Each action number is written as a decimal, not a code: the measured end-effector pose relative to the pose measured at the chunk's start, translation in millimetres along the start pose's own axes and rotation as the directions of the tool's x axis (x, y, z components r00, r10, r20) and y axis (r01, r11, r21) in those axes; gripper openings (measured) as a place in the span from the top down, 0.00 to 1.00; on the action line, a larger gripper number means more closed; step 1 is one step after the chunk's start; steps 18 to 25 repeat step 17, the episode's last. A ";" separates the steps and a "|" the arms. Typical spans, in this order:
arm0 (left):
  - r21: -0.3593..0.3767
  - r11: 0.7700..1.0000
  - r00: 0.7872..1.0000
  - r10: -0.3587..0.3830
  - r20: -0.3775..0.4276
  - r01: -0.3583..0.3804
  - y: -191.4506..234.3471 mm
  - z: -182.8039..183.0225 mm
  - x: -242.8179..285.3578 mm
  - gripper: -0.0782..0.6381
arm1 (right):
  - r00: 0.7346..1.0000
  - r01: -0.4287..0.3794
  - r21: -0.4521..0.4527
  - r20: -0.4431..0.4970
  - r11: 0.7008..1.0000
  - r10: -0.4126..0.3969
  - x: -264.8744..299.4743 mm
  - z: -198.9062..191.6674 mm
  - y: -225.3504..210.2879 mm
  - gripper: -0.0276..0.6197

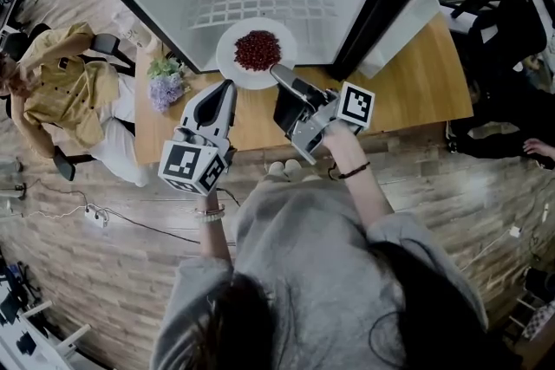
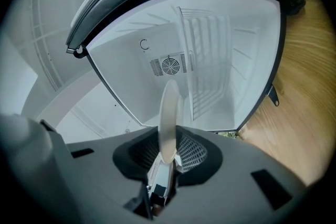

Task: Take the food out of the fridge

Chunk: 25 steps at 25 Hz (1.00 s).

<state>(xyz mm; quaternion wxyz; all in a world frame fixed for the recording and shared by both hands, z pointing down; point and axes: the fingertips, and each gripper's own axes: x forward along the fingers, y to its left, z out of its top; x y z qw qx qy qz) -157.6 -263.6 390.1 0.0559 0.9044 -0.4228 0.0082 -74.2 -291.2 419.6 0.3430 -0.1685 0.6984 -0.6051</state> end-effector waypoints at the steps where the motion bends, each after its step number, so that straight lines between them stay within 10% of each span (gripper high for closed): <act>1: 0.001 1.000 1.000 -0.002 0.000 0.002 -0.6 0.1 -0.1 0.88 | 1.000 0.001 -0.001 0.001 1.000 -0.001 -0.4 -0.1 0.1 0.83; 25: 0.011 1.000 1.000 -0.007 0.008 0.007 -2.8 4.6 -2.9 0.88 | 1.000 0.002 0.000 0.012 1.000 -0.002 -1.2 -0.8 4.6 0.83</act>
